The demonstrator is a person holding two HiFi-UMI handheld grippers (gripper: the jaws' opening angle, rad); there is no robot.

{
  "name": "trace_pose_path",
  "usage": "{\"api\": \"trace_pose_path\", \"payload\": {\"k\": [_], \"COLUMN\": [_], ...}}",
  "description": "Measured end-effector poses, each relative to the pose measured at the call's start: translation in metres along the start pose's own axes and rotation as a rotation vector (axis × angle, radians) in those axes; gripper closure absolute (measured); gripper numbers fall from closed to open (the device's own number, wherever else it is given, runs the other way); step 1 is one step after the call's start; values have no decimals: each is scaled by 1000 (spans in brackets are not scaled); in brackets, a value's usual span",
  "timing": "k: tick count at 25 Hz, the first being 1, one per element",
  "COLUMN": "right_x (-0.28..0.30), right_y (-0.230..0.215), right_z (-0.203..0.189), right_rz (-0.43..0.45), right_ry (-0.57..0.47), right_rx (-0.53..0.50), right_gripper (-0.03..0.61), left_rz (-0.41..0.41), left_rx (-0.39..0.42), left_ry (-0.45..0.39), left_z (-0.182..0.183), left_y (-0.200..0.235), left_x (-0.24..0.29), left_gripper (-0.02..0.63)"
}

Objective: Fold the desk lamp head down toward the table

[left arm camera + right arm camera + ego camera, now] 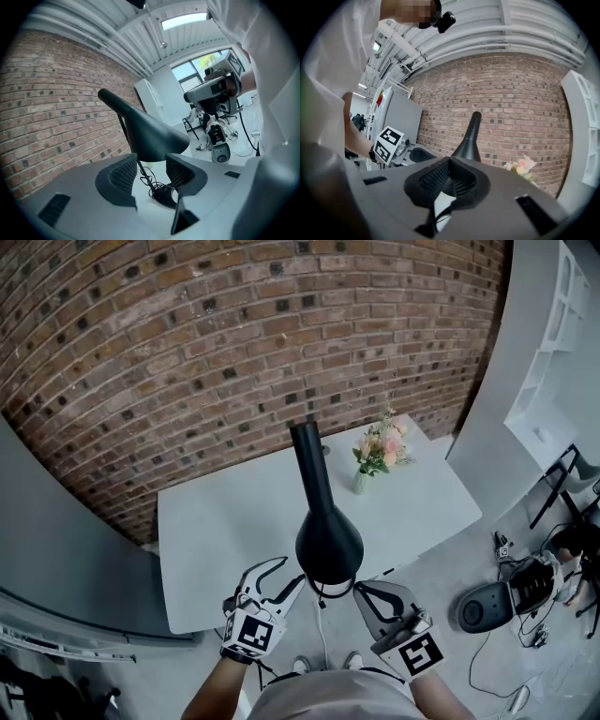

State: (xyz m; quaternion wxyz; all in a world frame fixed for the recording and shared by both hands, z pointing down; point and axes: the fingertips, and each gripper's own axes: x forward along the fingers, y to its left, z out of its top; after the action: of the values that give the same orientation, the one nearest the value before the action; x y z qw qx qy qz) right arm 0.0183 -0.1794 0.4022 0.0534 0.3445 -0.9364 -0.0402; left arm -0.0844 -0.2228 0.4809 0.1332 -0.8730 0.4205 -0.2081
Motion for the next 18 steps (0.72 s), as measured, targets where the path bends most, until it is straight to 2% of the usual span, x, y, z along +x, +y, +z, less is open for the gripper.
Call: {"api": "trace_pose_path", "payload": {"k": [8,15,18], "right_x": [-6,-13,-15], "right_y": [2,4,7], "right_z": [-2,-4,-3], "right_rz": [40,69,81], "right_ry": [-12,-14,-18], "right_rx": [14,22,25], "right_gripper": [560,560,560], "left_rz": [96,157,191], "left_rx": [-173,-252,-260], "left_ry": [-41,-53,-67], "left_z": [4,3,7], "left_y": [11,6,3], "left_x": [-15,-32,-42], "left_gripper": [432,466,496]}}
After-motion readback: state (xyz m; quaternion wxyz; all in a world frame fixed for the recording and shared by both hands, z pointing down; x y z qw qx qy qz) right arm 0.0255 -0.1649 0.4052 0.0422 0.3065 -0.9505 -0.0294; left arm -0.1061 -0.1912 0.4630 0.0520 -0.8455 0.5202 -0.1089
